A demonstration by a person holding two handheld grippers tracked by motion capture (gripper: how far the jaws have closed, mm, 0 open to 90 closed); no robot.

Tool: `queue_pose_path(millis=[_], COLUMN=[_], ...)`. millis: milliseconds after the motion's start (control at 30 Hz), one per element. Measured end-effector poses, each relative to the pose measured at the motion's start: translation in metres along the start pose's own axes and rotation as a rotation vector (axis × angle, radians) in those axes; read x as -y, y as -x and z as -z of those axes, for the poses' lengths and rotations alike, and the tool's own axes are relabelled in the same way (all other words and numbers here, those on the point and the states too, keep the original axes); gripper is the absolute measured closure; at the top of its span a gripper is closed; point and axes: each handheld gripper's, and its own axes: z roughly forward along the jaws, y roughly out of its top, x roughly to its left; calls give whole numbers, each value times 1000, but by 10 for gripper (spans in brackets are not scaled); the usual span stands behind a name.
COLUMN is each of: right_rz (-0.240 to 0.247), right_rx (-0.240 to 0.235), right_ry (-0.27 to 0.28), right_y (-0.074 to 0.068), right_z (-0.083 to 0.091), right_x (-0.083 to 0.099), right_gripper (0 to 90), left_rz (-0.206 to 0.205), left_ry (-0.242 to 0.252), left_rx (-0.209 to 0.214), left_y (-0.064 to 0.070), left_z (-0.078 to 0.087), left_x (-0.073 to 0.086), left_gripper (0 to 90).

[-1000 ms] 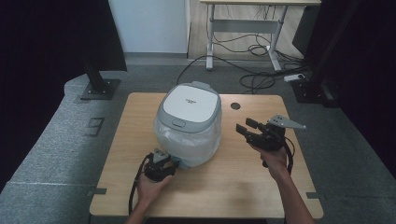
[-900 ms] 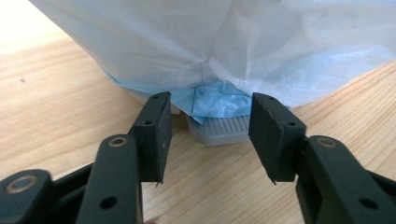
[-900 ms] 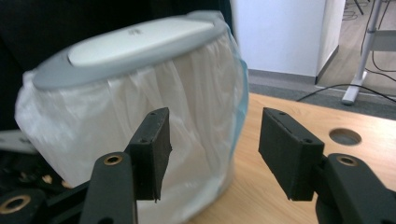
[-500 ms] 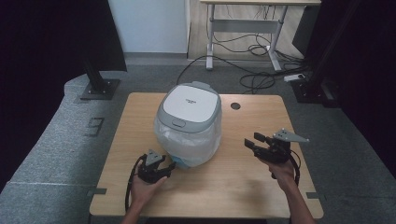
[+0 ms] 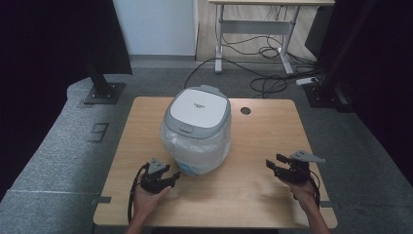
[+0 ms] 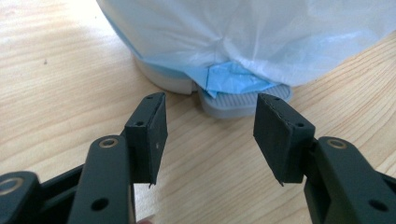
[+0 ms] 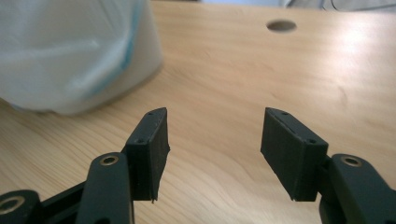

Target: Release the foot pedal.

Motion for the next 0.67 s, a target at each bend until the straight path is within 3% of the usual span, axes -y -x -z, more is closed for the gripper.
queue_pose_path(millis=[100,267,667], right_rz=[-19,-20,-11], right_rx=[20,41,67], right_ry=[-26,-63,-77], right_y=[7,14,14], right_z=[-4,-6,-7], right_x=[16,26,32], right_gripper=[405,402,384], left_rz=[8,7,12], left_ry=[-5,-11,-18], left_rx=[0,1,4], left_y=[-1,-2,-5], left_z=[1,1,1], left_x=[2,2,3], left_gripper=[443,442,433])
